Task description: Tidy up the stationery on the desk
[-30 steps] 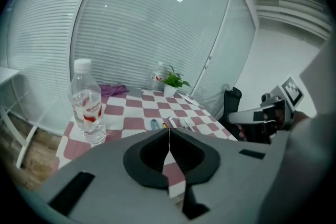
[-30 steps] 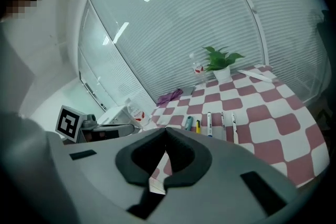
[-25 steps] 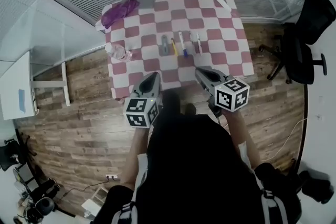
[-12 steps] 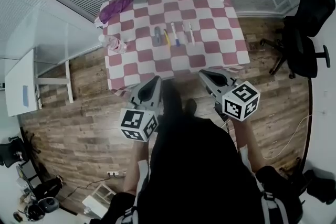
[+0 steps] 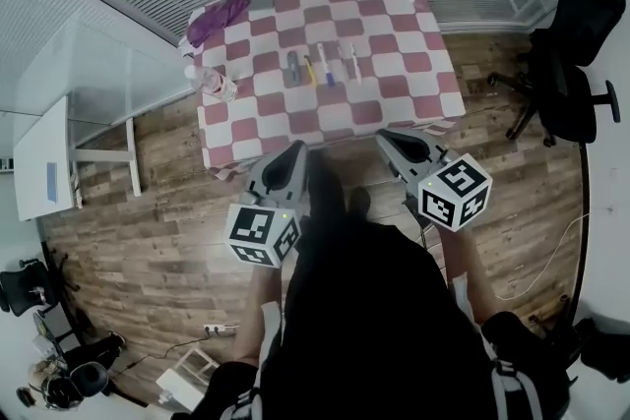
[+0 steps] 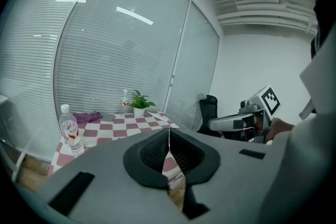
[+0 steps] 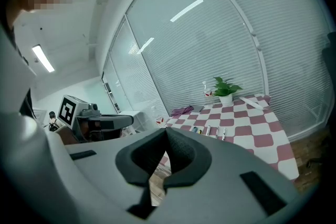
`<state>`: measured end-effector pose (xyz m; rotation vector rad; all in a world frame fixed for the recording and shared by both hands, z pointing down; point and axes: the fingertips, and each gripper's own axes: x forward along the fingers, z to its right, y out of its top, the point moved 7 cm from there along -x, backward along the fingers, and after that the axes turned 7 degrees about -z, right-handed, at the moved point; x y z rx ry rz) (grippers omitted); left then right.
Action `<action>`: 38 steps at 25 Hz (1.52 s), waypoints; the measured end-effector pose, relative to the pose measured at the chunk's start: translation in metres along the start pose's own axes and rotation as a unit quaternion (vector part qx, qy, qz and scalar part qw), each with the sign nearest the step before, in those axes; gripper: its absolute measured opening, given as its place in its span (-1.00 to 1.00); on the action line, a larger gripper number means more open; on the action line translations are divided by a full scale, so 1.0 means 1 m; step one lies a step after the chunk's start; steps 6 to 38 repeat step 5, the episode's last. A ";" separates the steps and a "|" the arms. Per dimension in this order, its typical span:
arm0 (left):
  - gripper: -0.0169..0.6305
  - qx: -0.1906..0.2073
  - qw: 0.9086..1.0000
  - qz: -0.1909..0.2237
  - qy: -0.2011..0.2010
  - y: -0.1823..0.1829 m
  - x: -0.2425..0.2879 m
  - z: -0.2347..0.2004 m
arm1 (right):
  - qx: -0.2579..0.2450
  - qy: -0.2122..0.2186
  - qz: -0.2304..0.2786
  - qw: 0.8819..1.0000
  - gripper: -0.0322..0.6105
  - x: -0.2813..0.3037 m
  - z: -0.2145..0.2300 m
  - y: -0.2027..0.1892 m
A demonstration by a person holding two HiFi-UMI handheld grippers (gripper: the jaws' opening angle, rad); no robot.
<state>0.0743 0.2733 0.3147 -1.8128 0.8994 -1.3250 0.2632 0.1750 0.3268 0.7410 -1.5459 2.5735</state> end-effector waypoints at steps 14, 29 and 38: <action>-0.84 0.000 1.000 0.002 0.003 -0.002 -0.003 -0.003 | 0.008 0.002 0.002 1.000 -0.84 0.006 0.001 -0.003; -0.84 0.000 1.000 0.002 0.003 -0.002 -0.003 -0.003 | 0.008 0.002 0.002 1.000 -0.84 0.006 0.001 -0.003; -0.84 0.000 1.000 0.002 0.003 -0.002 -0.003 -0.003 | 0.008 0.002 0.002 1.000 -0.84 0.006 0.001 -0.003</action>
